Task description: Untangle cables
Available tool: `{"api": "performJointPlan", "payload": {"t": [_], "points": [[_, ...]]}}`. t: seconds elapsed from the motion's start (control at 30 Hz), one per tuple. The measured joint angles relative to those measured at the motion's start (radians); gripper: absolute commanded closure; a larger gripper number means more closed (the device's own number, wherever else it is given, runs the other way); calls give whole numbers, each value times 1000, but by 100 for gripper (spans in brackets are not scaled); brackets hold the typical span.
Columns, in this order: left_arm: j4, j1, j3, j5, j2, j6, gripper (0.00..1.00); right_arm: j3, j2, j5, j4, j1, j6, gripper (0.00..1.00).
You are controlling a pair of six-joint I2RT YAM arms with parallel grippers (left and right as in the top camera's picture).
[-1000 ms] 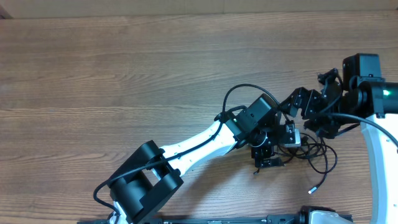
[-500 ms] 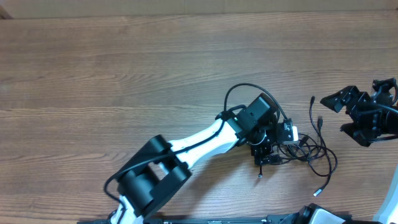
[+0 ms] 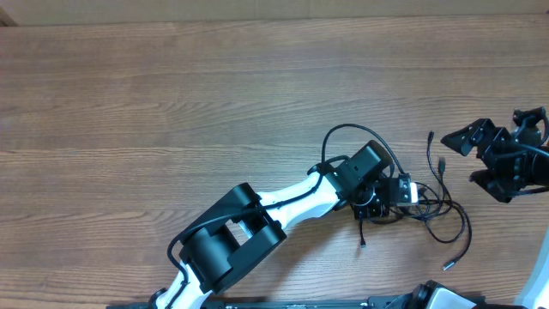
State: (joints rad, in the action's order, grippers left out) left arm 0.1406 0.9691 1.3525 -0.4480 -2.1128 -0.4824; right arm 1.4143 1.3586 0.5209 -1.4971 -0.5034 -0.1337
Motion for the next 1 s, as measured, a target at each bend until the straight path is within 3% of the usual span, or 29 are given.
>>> {"api": "performJointPlan", "payload": {"t": [0.3,0.43,0.53,0.67,0.77,1.0], "points": [[79,-58,1,74,46,107,96,0,0,-12,-66,0,42,9],[105,-144,1,87,229,121,96,0,0,6,-104,0,113,10],[111,-209,9,90,480,108,96,0,0,85,-132,0,221,12],[118,-228,10,93,646,68,96,0,-10,148,-148,2,311,12],[78,-240,10,104,729,55,96,0,-45,194,-158,45,386,12],[-15,-245,10,108,869,58,96,0,-75,228,-108,309,461,16]]}}
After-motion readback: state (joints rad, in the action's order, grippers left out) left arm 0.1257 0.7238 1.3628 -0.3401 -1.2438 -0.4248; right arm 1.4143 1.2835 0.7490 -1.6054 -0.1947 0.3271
